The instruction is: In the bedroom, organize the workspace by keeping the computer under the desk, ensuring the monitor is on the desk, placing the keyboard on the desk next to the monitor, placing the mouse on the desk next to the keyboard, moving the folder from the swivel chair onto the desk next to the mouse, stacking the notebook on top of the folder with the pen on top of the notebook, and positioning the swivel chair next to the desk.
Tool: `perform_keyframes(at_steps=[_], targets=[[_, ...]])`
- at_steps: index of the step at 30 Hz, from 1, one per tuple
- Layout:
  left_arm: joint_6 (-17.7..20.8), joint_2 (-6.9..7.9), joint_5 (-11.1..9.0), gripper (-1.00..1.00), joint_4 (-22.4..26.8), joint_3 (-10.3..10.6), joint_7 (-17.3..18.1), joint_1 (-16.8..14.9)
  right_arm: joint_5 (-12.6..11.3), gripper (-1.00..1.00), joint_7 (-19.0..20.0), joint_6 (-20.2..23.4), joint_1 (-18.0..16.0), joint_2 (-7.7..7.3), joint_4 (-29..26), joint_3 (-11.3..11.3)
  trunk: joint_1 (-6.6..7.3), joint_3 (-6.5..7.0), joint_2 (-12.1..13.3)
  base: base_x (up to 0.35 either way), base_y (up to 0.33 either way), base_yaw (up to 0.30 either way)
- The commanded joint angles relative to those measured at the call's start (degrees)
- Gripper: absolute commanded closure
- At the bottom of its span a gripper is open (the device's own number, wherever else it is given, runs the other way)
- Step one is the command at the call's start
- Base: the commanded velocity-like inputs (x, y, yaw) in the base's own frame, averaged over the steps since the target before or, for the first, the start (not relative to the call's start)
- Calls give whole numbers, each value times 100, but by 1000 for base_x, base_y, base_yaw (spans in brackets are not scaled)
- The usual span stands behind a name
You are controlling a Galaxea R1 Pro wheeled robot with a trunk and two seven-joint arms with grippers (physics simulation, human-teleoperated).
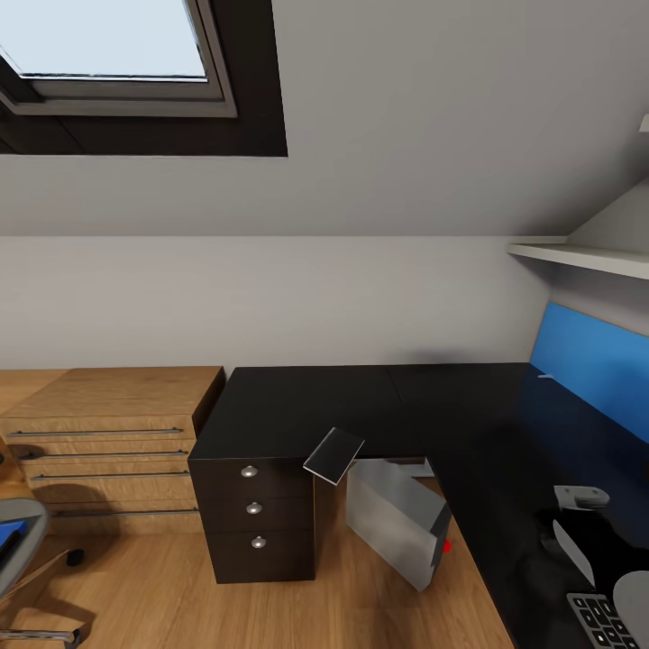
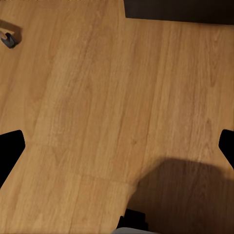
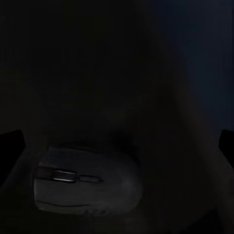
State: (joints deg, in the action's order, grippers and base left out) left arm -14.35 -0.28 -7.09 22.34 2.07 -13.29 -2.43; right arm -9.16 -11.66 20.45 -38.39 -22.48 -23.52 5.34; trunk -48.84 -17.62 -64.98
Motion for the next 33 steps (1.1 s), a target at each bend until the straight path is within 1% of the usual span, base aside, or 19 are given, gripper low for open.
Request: perform_keyframes(at_steps=[1,3,6,10,11,13,14,18,19,20,21,22,23,26,29,30,31,32,33], targets=[[-27,1,-58,-100,-2,22,-16,-3,-62,-100,-44,34,-2,-5,-131,47,0,-7,-5,0,0,0],[-49,1,-62,-100,-2,22,-16,-3,-73,-100,-46,52,4,9,-435,43,0,-7,-5,0,0,0],[-71,-3,-64,-100,-2,21,-16,-3,-108,-100,-62,51,8,36,-690,39,0,-7,-5,0,0,0],[-81,-9,-64,-100,-2,21,-21,-3,-168,-100,-79,76,11,232,-914,35,0,-7,-5,0,0,0],[-82,-7,-67,-100,-2,21,-22,-3,-191,-100,-93,81,13,382,-979,26,0,-7,-5,0,0,0],[-84,-4,-69,-100,-2,21,-23,-3,-210,-100,-126,81,14,538,-1023,20,0,-7,-5,0,0,0],[-84,1,-74,-100,-30,15,-23,-3,-222,-100,-247,62,16,741,-1054,20,0,-7,-5,0,0,35],[-87,6,-78,-100,-149,0,-24,-3,-235,-100,-582,-13,26,1165,-1087,20,0,-7,-5,0,0,127],[-89,8,-80,-100,-193,-5,-24,-3,-229,-100,-737,-92,33,1354,-1093,23,0,-7,-5,0,0,210],[-109,9,-81,-100,-230,-10,-24,-3,-212,-100,-956,-282,51,1617,-1096,23,0,-7,-5,0,0,243],[-230,10,-81,-100,-256,-12,-30,-3,-202,-100,-1233,-659,104,1905,-1078,24,0,-7,-5,-17,29,263],[-279,8,-81,-100,-263,-10,-33,-3,-199,-100,-1353,-845,147,2030,-1068,30,0,-7,-5,-47,107,268],[-335,4,-82,-100,-270,-6,-47,-3,-195,-100,-1548,-1154,277,2288,-1053,37,0,-8,-5,-83,229,273],[-359,6,-83,-100,-273,-7,-65,-3,-193,-100,-1642,-1380,351,2477,-953,47,0,-13,-5,-92,261,274],[-367,8,-88,-100,-274,-14,-72,-3,-186,-100,-1681,-1664,385,2576,-700,87,0,-19,-5,-102,293,276],[-369,9,-89,-100,-274,-18,-75,-3,-167,-100,-1690,-1986,396,2646,-444,175,0,-22,-5,-105,306,276],[-368,8,-94,-100,-274,-21,-76,-3,-140,-100,-1698,-2407,402,2752,-165,326,0,-24,-5,-106,310,276],[-368,6,-95,-100,-274,-21,-76,-3,-129,-100,-1700,-2557,404,2794,-73,384,0,-27,-5,-106,311,276],[-367,5,-97,-100,-274,-23,-77,-3,-111,-100,-1705,-2861,405,2880,120,500,0,-30,-5,-100,305,276]])
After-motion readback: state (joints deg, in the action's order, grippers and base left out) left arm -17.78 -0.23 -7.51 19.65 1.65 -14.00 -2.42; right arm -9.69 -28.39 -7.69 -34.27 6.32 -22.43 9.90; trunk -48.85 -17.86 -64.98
